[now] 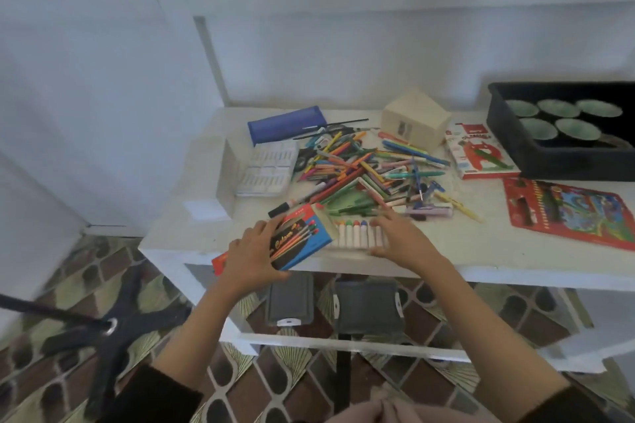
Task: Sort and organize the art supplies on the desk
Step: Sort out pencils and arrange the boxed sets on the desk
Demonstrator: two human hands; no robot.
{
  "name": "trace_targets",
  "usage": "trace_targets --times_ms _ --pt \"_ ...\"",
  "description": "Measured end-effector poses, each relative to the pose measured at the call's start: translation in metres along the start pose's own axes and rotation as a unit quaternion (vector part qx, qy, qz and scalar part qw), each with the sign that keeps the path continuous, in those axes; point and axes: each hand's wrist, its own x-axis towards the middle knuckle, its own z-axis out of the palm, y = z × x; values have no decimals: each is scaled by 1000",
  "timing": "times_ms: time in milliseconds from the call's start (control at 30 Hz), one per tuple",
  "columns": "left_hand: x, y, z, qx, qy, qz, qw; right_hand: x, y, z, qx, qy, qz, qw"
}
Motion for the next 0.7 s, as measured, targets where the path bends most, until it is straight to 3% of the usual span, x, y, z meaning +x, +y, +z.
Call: trace_targets --times_ms 133,367,700 --pt "-4 -21 -2 20 -6 7 1000 4 5 -5 -104 -13 -4 994" --pt "-9 -42 -1 4 -19 16 1000 9 8 -12 -150 -55 -22 987" --pt "-19 -62 -9 -10 -65 -4 998 1 8 -6 -65 -3 -41 997"
